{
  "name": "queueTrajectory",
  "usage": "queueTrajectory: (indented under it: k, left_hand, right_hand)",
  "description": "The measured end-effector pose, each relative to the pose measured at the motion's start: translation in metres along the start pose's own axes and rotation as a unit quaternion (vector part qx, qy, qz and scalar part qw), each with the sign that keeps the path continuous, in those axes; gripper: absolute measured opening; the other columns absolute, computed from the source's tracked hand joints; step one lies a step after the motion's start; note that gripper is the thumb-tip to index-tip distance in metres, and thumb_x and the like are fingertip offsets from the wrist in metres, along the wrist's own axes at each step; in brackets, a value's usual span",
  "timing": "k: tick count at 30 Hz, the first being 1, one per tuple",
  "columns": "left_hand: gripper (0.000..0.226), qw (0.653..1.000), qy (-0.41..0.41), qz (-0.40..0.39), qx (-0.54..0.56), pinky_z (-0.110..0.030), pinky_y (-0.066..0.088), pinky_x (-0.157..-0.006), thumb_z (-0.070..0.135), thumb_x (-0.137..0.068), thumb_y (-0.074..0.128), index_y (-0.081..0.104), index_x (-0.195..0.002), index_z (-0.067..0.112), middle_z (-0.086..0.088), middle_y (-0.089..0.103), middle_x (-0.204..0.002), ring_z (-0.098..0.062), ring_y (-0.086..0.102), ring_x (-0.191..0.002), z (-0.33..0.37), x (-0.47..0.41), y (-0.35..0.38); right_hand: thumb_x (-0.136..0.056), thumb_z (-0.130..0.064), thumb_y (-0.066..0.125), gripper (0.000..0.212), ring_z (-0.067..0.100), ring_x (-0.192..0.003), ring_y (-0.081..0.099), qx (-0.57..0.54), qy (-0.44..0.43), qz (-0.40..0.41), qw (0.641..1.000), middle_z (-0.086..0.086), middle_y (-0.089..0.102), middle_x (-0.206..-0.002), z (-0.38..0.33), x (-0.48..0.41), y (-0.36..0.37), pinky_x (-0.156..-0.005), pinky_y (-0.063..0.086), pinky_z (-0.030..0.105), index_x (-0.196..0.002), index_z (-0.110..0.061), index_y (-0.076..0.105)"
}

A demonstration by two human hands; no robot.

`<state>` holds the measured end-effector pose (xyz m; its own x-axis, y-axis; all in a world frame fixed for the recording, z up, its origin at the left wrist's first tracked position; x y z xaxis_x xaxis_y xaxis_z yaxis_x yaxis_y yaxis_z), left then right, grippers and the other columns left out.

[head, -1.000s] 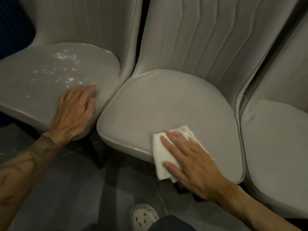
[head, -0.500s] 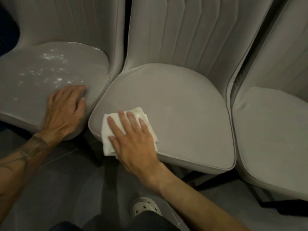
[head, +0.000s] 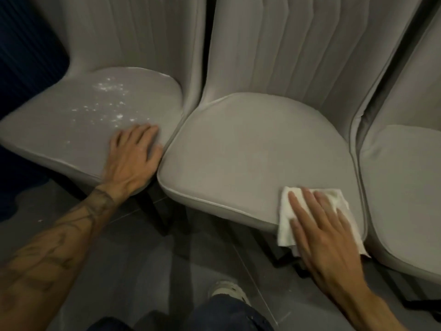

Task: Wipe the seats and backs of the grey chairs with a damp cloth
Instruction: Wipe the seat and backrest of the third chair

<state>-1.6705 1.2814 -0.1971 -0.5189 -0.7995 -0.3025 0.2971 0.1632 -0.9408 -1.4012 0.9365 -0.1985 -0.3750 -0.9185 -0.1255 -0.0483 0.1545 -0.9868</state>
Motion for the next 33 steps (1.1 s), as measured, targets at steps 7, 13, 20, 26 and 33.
queueTrajectory:
  k: [7,13,20,26,33]
  left_hand:
    - [0.065,0.999,0.028,-0.001,-0.023,-0.052,0.027,-0.119,0.064,-0.103,0.029,0.047,-0.152,0.024,-0.006,0.049,-0.157,-0.030,0.043,-0.145,-0.006,-0.001,0.007]
    - [0.070,0.998,0.041,0.018,-0.033,-0.053,0.028,-0.117,0.072,-0.101,0.028,0.048,-0.149,0.024,-0.006,0.049,-0.156,-0.031,0.044,-0.145,-0.007,-0.002,0.008]
    - [0.069,0.999,0.030,-0.001,-0.035,-0.054,0.025,-0.119,0.071,-0.101,0.030,0.047,-0.150,0.025,-0.005,0.048,-0.158,-0.030,0.041,-0.146,-0.004,-0.001,0.005]
    - [0.068,0.999,0.019,-0.019,-0.044,-0.054,0.024,-0.120,0.068,-0.100,0.032,0.049,-0.150,0.025,-0.006,0.047,-0.158,-0.031,0.041,-0.145,0.004,-0.003,-0.004]
    - [0.074,0.999,0.040,-0.007,-0.006,-0.056,0.029,-0.122,0.061,-0.096,0.034,0.055,-0.151,0.017,-0.014,0.051,-0.158,-0.037,0.046,-0.146,0.052,-0.061,-0.007]
  right_hand:
    - [-0.112,-0.042,0.024,0.053,0.029,-0.158,0.020,-0.017,-0.143,-0.027,0.989,0.005,0.019,-0.172,-0.154,-0.092,0.019,-0.128,0.018,0.047,-0.163,-0.028,0.025]
    - [-0.112,-0.042,0.033,0.052,0.028,-0.154,0.035,0.026,-0.128,0.029,0.991,0.007,0.035,-0.167,-0.041,-0.026,0.007,-0.117,0.041,0.049,-0.159,-0.022,0.040]
    - [-0.108,-0.030,0.032,0.053,0.027,-0.154,0.034,-0.063,-0.012,0.055,0.996,0.004,0.035,-0.166,0.059,0.027,-0.015,-0.119,0.037,0.045,-0.158,-0.014,0.039]
    - [-0.108,-0.031,0.038,0.049,0.020,-0.147,0.041,-0.178,0.068,0.096,0.977,0.004,0.042,-0.162,0.030,-0.044,-0.020,-0.124,0.028,0.032,-0.153,-0.016,0.049]
    - [-0.111,-0.032,0.037,0.045,0.025,-0.154,0.035,-0.106,0.006,-0.014,0.994,0.007,0.039,-0.164,0.023,-0.183,0.001,-0.124,0.029,0.045,-0.153,-0.021,0.048]
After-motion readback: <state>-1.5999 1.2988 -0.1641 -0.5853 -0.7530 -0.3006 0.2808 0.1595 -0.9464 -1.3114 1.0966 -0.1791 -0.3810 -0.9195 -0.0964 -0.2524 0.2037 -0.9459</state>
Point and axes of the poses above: each hand's wrist, its own x-axis away from the middle knuckle, its own y-axis out of the palm, z = x × y, the point moved 2 cm from there along -x, towards the middle knuckle
